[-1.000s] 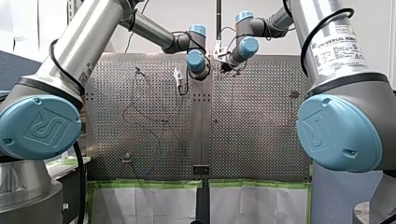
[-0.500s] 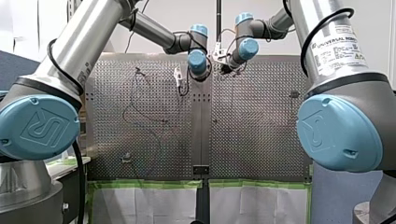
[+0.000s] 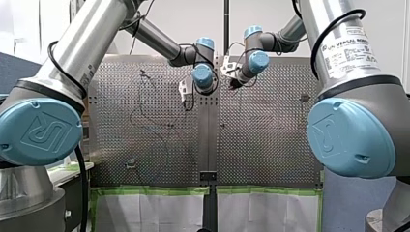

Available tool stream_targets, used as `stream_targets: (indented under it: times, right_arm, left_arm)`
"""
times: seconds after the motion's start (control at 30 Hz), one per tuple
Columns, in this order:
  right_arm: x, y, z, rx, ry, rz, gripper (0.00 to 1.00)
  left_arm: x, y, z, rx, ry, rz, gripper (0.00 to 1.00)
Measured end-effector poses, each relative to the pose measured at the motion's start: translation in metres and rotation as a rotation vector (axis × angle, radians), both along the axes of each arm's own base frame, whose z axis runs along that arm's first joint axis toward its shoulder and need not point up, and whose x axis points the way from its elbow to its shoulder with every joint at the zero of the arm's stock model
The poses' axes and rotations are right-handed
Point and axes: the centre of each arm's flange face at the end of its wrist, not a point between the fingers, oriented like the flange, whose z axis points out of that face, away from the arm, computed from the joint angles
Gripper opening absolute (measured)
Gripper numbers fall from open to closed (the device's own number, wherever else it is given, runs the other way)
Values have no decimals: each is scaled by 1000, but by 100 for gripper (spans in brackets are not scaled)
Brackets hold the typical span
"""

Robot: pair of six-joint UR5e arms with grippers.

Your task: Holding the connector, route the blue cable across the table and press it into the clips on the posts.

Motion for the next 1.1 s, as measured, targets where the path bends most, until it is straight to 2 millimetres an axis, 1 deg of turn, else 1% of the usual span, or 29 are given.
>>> stream_targets:
  times: [0.13, 0.23, 0.27, 0.37, 0.47, 0.67, 0.77, 0.97, 1.1]
  right_arm:
    - [1, 0, -30, 32, 10, 1, 0]
    - [2, 1, -55, 68, 30, 4, 0]
    - [1, 1, -65, 82, 38, 3, 0]
    - [-2, 1, -78, 103, 51, -2, 0]
    - [-6, -1, -87, 114, 58, -9, 0]
    - [-12, -7, -98, 129, 68, -20, 0]
    - [-15, -7, -106, 140, 81, -26, 0]
    - [-20, -5, -125, 164, 112, -33, 0]
    - [-20, -5, -129, 169, 117, -33, 0]
  left_arm:
    - [1, 2, -21, -5, 11, -27, 0]
    - [1, 0, -41, 1, 27, -50, 0]
    - [0, -1, -51, 4, 36, -61, 0]
    - [-2, -3, -77, 12, 58, -74, 0]
    - [-5, -3, -101, 17, 80, -81, 0]
    - [-11, 0, -135, 19, 104, -106, 0]
    - [-15, 2, -149, 15, 113, -119, 0]
    - [-23, 6, -166, -14, 124, -151, 0]
    - [-32, 7, -179, -29, 131, -179, 0]
